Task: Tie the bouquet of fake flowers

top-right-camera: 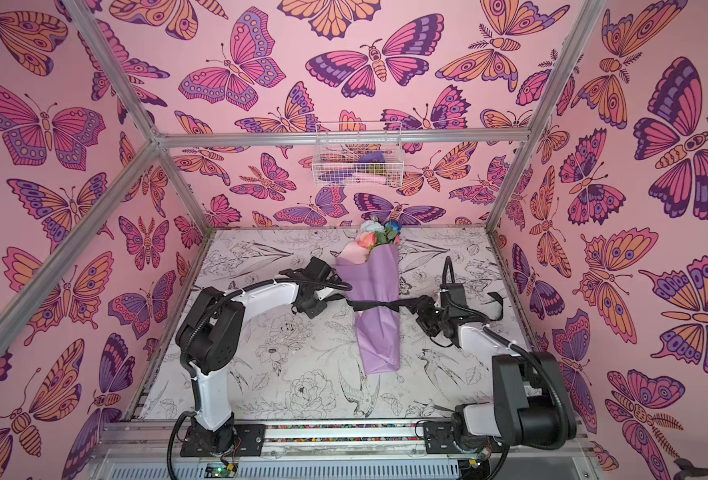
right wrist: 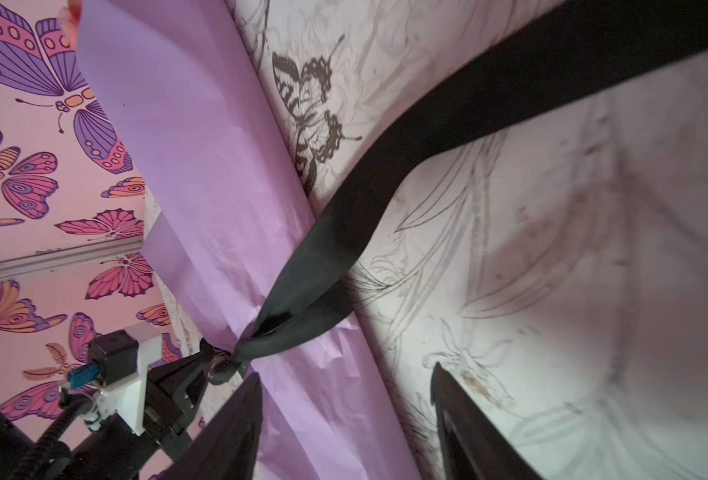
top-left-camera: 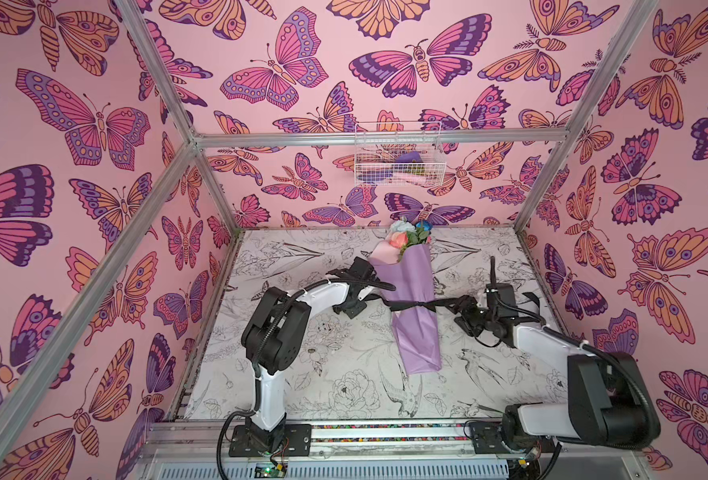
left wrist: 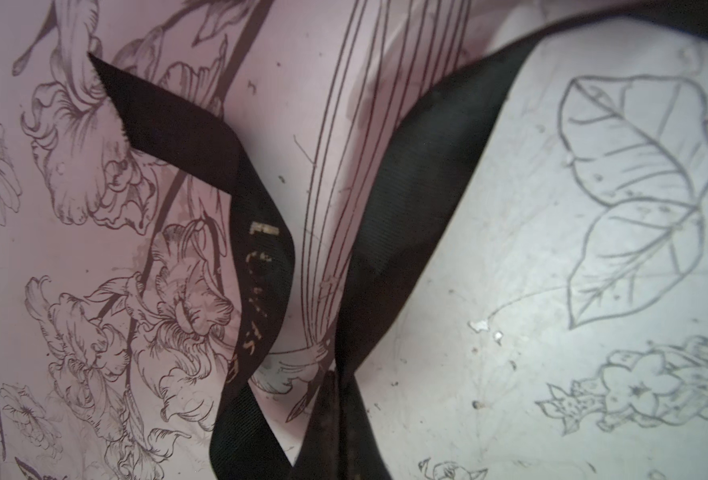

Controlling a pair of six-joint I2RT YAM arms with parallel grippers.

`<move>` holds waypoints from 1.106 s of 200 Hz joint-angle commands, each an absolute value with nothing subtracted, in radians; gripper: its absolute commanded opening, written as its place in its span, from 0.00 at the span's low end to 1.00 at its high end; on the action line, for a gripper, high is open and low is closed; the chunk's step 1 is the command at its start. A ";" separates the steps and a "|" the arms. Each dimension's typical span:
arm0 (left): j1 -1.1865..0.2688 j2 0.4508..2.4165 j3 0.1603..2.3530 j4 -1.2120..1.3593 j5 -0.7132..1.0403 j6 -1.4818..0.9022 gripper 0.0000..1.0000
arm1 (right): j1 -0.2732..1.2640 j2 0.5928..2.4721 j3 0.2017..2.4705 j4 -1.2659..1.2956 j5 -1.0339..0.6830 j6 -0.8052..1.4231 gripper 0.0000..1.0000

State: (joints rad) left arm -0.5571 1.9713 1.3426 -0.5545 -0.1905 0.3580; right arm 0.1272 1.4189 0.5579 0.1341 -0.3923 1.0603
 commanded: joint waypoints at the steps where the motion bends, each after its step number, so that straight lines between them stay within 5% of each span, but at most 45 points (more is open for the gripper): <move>1: -0.560 1.941 1.323 -0.567 -0.180 0.357 0.00 | 0.172 1.502 0.541 0.421 -0.338 1.248 0.68; 80: -0.560 1.936 1.317 -0.562 -0.163 0.350 0.00 | 0.187 1.756 0.603 0.659 -0.267 1.292 0.62; 95: -0.561 1.937 1.318 -0.563 -0.164 0.350 0.00 | 0.188 1.776 0.623 0.637 -0.247 1.279 0.55; 130: -0.560 1.930 1.307 -0.563 -0.180 0.349 0.00 | 0.187 1.777 0.650 0.594 -0.229 1.252 0.17; 149: -0.559 1.923 1.300 -0.563 -0.210 0.344 0.00 | 0.187 1.729 0.664 0.519 -0.223 1.198 0.05; 221: -0.558 1.854 1.264 -0.554 -0.251 0.092 0.00 | 0.188 1.482 0.672 0.249 -0.140 0.985 0.00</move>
